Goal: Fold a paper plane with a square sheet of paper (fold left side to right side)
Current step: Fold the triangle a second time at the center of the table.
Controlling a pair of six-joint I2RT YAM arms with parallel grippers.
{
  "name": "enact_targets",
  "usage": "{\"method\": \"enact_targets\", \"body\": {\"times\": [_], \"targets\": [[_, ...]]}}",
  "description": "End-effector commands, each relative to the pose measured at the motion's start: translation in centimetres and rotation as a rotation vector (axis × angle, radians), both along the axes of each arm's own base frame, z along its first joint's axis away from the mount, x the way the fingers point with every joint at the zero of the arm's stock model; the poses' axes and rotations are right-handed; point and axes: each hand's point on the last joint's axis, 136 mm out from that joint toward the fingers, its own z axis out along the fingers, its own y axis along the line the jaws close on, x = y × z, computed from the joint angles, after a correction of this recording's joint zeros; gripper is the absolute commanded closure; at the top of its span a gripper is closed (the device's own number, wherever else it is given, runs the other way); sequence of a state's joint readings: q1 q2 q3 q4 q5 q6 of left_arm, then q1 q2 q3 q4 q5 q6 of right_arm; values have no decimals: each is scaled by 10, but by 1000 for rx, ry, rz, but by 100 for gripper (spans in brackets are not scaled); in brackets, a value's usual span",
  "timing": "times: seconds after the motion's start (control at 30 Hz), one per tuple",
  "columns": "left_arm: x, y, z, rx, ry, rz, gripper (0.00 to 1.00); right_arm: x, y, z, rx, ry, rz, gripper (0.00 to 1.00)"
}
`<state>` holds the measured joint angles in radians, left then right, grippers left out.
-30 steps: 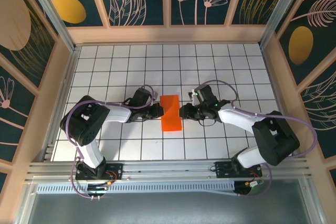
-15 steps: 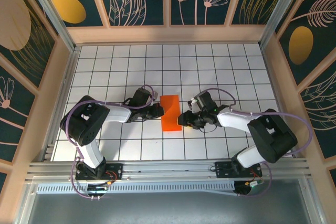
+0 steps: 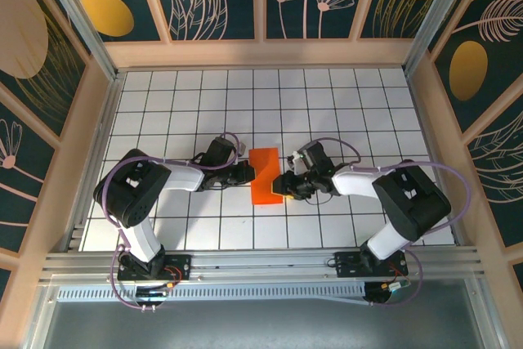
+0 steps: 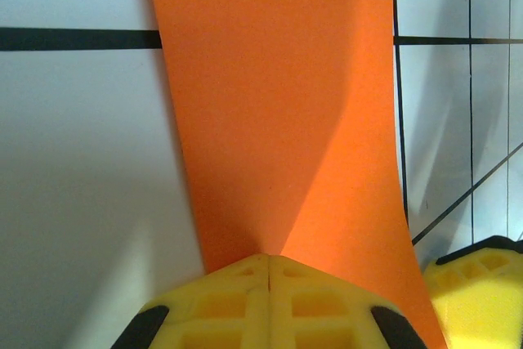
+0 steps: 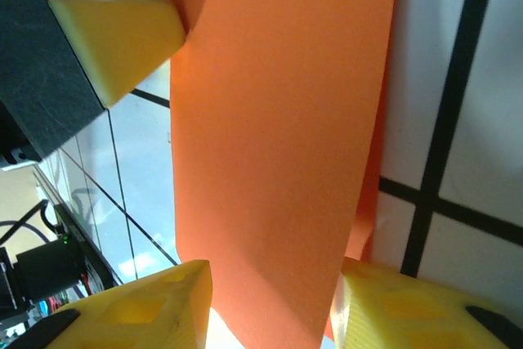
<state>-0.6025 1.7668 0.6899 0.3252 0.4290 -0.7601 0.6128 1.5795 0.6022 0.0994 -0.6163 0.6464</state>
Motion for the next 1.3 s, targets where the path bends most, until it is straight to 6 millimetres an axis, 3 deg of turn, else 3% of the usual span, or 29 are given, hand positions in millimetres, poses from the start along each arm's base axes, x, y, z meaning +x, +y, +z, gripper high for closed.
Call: {"method": "enact_targets", "body": {"times": [0.0, 0.3, 0.33, 0.53, 0.87, 1.07, 1.1, 1.27], "targets": [[-15, 15, -21, 77, 45, 6, 100, 21, 10, 15, 66, -43, -5, 60], [-15, 15, -19, 72, 41, 8, 100, 47, 18, 19, 100, -74, 12, 65], [-15, 15, -20, 71, 42, 7, 100, 58, 12, 18, 98, -76, -12, 65], [-15, 14, -19, 65, 40, 4, 100, 77, 8, 15, 93, -88, -25, 67], [-12, 12, -14, 56, 29, 12, 100, 82, 3, 2, 80, -67, -26, 77], [-5, 7, 3, 21, -14, 15, 96, 79, 0, -1, 69, -63, -29, 90], [-2, 5, 17, 1, -48, 13, 94, 78, 0, -1, 68, -62, -30, 92], [-2, 7, 45, -13, -130, 8, 82, 76, -1, 3, 72, -59, -38, 97]]}}
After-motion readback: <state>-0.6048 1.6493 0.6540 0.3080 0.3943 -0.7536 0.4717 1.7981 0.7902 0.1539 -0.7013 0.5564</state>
